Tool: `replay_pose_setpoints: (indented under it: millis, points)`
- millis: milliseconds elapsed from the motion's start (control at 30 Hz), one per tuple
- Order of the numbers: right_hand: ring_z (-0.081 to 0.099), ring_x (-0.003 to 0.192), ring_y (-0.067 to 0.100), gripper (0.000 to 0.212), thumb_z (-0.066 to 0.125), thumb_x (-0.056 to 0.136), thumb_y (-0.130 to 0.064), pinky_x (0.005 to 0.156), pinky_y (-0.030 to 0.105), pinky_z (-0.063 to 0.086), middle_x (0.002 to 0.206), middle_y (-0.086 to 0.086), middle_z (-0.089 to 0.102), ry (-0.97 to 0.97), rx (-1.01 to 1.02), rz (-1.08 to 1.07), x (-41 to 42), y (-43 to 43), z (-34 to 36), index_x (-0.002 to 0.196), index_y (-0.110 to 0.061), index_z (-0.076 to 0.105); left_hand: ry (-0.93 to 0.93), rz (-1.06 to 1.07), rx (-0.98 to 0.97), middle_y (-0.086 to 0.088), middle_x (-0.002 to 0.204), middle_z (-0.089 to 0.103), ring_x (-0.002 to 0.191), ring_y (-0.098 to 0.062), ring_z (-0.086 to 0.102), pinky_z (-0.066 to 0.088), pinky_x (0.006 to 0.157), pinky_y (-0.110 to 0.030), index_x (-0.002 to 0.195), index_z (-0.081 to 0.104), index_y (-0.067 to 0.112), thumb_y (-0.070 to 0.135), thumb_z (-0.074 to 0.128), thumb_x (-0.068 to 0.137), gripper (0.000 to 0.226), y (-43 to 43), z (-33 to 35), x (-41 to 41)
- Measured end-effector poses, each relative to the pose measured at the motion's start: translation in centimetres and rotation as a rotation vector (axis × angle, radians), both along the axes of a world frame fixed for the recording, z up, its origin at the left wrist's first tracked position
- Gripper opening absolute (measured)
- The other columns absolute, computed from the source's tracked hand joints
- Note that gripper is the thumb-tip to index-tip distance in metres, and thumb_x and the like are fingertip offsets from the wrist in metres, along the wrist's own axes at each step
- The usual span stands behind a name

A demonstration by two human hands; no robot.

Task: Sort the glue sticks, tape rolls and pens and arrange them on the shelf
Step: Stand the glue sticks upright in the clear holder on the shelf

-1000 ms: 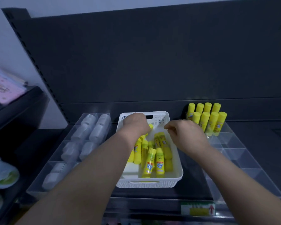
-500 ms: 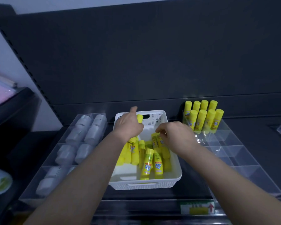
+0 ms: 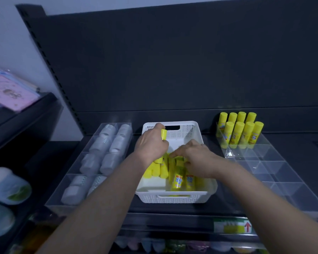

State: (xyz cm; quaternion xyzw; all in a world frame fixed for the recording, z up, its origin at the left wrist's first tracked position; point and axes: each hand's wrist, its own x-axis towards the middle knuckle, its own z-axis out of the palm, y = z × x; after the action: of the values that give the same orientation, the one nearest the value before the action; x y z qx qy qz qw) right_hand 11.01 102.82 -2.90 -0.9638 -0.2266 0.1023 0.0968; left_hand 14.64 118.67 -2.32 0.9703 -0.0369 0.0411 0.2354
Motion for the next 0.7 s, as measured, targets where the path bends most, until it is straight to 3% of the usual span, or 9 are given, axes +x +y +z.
replay_pose_setpoints:
  millis: [133, 300, 533, 700]
  points:
    - [0.033, 0.117, 0.021, 0.053, 0.071, 0.074, -0.023, 0.089, 0.031, 0.024, 0.123, -0.013, 0.052, 0.019, -0.099, 0.172, 0.1, 1.7, -0.7, 0.118, -0.049, 0.057, -0.012, 0.023, -0.042, -0.007, 0.107, 0.063, 0.096, -0.031, 0.059, 0.047, 0.074, -0.034, 0.129, 0.045, 0.026, 0.016, 0.05, 0.084, 0.046, 0.8, 0.3, -0.5]
    - [0.033, 0.115, 0.015, 0.036, 0.073, 0.07, -0.02, 0.082, 0.031, 0.022, 0.1, -0.012, 0.059, -0.047, -0.209, 0.282, 0.1, 2.8, -0.7, 0.102, -0.037, 0.07, -0.04, 0.068, -0.055, -0.008, 0.11, 0.063, 0.104, -0.031, 0.058, 0.046, 0.08, -0.035, 0.128, 0.044, 0.021, 0.015, 0.05, 0.085, 0.044, 1.9, 0.9, -0.7]
    - [0.049, 0.109, 0.018, 0.03, 0.058, 0.084, -0.03, 0.086, 0.036, 0.03, 0.112, -0.01, 0.061, -0.328, -0.055, 0.032, 1.6, 0.7, 1.8, 0.114, -0.03, 0.051, -0.151, 0.1, -0.044, -0.008, 0.125, 0.057, 0.113, -0.03, 0.054, 0.04, 0.084, -0.034, 0.134, 0.04, 0.018, 0.016, 0.052, 0.087, 0.048, 2.0, 2.2, -0.8]
    - [0.061, 0.098, 0.022, 0.054, 0.05, 0.083, -0.025, 0.07, 0.032, 0.033, 0.11, -0.007, 0.062, -0.532, 0.117, -0.073, 1.1, -0.7, 1.6, 0.134, -0.033, 0.034, -0.181, 0.017, -0.057, -0.003, 0.128, 0.056, 0.114, -0.026, 0.054, 0.043, 0.088, -0.034, 0.133, 0.046, 0.025, 0.018, 0.054, 0.085, 0.049, 0.6, 3.0, -0.5]
